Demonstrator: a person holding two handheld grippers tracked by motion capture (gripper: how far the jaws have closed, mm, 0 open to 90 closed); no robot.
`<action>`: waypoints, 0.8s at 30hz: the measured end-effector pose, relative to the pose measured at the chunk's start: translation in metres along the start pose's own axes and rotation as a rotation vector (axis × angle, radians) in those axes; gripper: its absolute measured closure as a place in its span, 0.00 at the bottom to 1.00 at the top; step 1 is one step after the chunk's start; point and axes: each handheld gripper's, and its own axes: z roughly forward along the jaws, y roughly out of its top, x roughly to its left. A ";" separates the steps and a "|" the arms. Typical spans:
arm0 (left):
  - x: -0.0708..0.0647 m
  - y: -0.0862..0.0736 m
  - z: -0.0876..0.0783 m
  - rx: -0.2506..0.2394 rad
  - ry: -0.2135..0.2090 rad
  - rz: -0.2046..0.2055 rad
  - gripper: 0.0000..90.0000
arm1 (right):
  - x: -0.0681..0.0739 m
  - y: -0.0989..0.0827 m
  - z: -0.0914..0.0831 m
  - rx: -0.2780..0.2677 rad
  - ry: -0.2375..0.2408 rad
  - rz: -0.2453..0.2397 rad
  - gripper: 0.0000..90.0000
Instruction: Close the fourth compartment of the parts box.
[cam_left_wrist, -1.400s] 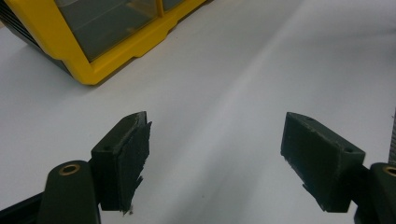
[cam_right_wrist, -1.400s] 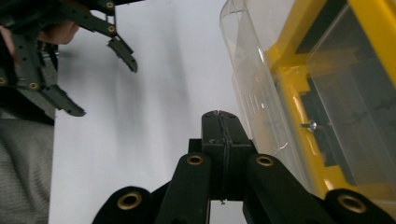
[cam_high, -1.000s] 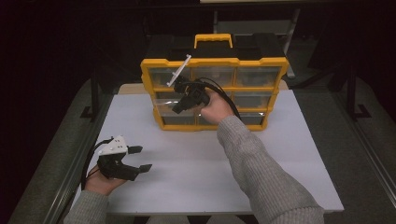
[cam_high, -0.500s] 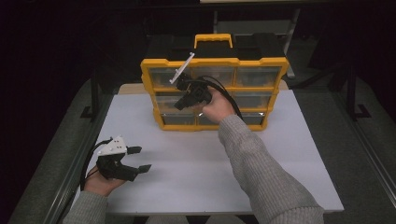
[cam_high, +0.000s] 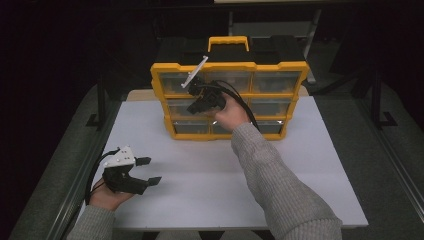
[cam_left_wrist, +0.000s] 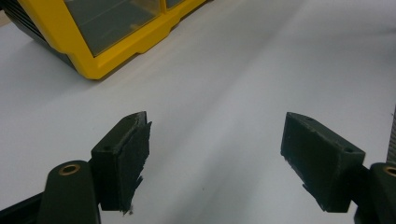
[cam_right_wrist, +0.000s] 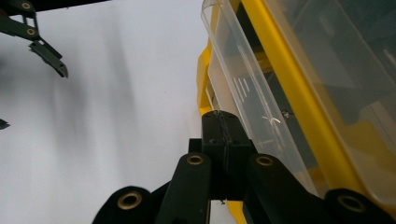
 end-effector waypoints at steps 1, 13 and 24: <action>0.000 0.000 -0.001 0.001 0.003 0.005 0.26 | 0.000 0.000 0.000 0.000 -0.008 -0.005 0.99; 0.000 -0.001 -0.002 0.003 0.006 0.001 0.26 | -0.003 -0.001 0.003 -0.017 -0.045 -0.018 0.99; -0.002 -0.003 -0.003 0.013 0.009 -0.009 0.26 | -0.004 -0.006 0.001 -0.030 -0.033 -0.010 0.96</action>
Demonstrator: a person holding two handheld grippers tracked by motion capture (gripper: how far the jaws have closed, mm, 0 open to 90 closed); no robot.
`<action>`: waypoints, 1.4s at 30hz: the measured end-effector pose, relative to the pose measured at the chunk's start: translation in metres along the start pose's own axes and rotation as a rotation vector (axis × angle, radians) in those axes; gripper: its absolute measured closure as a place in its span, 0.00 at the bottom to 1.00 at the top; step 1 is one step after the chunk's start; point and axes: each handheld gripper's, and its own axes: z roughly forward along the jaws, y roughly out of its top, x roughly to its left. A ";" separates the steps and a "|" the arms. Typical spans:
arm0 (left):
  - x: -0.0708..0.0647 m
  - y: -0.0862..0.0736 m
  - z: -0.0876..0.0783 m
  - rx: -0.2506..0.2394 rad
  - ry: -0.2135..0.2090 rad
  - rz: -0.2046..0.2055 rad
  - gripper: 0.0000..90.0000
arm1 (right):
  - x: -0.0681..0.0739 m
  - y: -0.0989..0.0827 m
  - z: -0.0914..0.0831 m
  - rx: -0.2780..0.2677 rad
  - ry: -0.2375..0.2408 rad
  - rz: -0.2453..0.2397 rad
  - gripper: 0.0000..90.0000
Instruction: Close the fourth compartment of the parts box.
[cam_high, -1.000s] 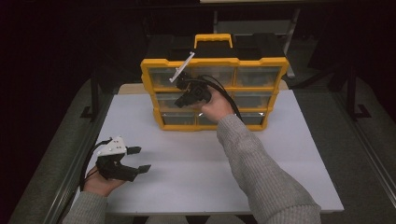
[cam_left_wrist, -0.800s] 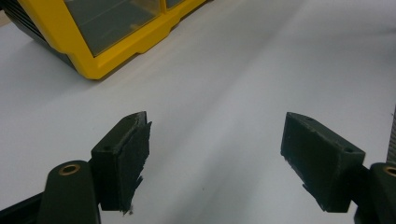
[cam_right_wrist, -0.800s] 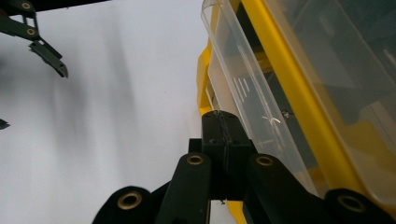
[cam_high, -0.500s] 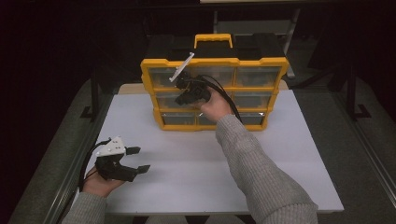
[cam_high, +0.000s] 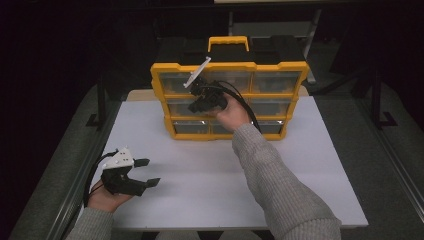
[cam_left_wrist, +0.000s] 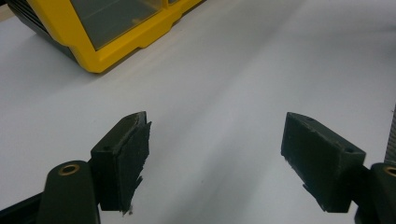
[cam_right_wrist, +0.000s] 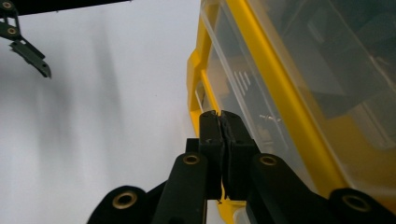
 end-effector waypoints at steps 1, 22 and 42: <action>0.000 0.000 0.000 0.000 0.000 -0.001 0.26 | 0.000 -0.001 -0.001 -0.002 0.005 0.001 0.95; 0.000 0.000 0.004 -0.001 -0.004 -0.031 0.25 | -0.003 -0.056 -0.021 -0.070 0.089 0.058 0.79; 0.000 0.003 0.008 0.001 -0.012 -0.025 0.25 | 0.000 -0.099 -0.031 -0.102 0.079 0.138 0.64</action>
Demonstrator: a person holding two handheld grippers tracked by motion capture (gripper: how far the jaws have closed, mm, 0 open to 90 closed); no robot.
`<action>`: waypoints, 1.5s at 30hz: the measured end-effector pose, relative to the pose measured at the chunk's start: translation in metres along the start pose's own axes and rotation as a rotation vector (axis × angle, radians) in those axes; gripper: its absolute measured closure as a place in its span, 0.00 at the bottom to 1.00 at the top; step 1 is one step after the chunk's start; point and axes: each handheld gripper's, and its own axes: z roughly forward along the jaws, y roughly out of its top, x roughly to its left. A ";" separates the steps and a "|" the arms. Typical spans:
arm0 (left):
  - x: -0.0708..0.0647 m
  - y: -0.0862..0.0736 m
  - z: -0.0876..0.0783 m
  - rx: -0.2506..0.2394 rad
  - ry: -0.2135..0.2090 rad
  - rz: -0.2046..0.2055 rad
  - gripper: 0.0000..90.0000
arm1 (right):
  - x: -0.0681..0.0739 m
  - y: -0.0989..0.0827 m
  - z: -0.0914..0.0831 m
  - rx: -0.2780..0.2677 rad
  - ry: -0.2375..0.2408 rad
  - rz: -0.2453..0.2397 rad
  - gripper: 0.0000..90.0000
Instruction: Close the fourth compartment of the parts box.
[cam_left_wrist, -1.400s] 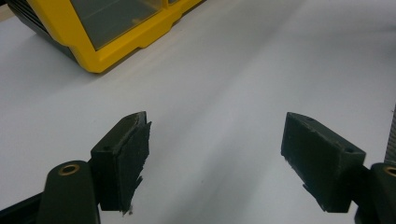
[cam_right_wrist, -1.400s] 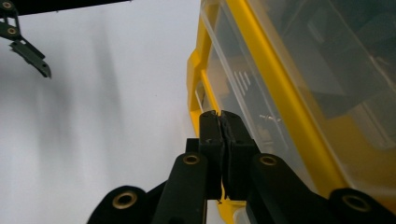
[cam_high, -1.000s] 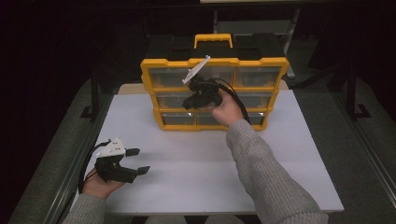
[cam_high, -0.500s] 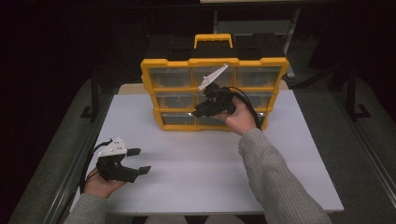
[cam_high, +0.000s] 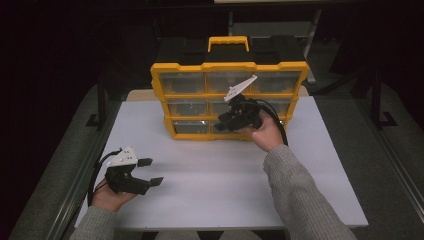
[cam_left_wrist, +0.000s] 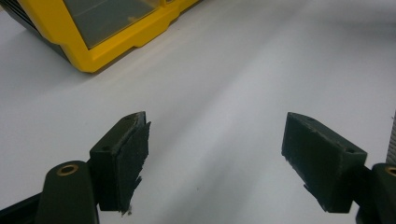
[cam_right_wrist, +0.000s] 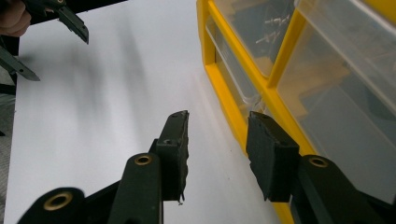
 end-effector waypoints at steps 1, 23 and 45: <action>0.000 0.000 0.000 0.001 0.000 -0.003 0.25 | 0.000 -0.001 0.000 -0.002 0.000 0.000 0.63; 0.000 0.000 0.002 0.004 0.006 -0.019 0.25 | 0.001 -0.038 -0.010 -0.011 0.000 0.063 0.55; 0.000 0.000 0.004 -0.001 0.013 -0.026 0.23 | 0.004 -0.075 -0.026 -0.031 -0.032 0.126 0.45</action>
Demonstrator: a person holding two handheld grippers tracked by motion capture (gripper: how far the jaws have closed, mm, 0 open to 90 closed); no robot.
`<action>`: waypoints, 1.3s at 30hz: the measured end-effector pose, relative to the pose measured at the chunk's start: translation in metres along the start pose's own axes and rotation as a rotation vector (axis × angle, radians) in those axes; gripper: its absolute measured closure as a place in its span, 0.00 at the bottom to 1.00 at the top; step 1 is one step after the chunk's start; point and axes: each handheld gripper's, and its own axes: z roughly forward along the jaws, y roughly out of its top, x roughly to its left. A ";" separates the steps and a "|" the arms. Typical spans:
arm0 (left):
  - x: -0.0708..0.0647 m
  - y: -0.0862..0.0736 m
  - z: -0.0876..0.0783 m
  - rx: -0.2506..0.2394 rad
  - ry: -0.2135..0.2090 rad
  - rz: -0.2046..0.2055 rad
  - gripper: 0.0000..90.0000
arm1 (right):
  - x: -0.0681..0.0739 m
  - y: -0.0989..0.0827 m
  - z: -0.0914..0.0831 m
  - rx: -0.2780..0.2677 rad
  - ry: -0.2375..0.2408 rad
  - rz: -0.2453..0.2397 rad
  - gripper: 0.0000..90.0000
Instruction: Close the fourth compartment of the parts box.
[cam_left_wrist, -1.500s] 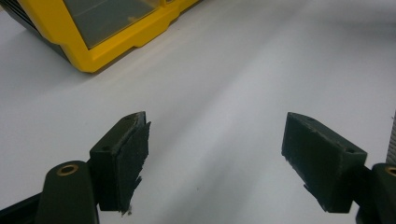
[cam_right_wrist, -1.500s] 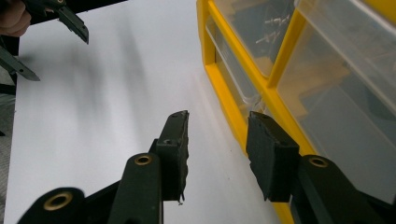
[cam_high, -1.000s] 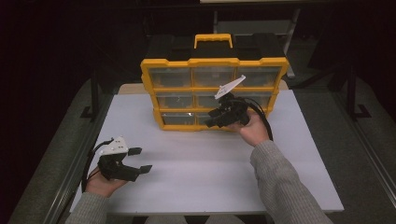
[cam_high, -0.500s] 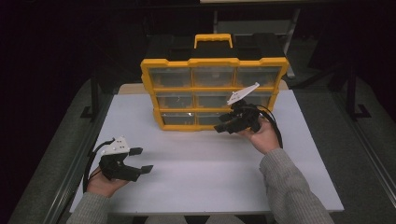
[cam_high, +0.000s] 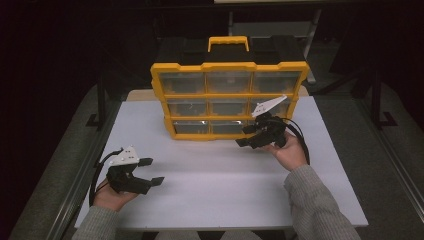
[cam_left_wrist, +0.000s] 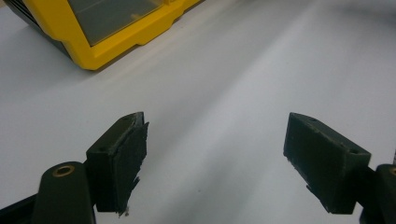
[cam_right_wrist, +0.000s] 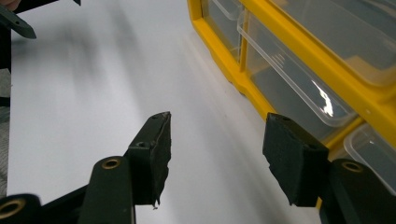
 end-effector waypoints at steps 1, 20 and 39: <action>0.000 0.000 0.000 -0.001 0.001 -0.004 0.23 | -0.001 -0.002 -0.001 -0.004 -0.002 -0.002 0.44; 0.000 0.000 0.002 0.003 0.001 -0.006 0.22 | -0.001 -0.032 -0.019 -0.024 -0.035 0.041 0.36; -0.001 -0.001 0.004 0.002 -0.002 -0.018 0.22 | -0.001 -0.064 -0.040 -0.038 -0.083 0.086 0.30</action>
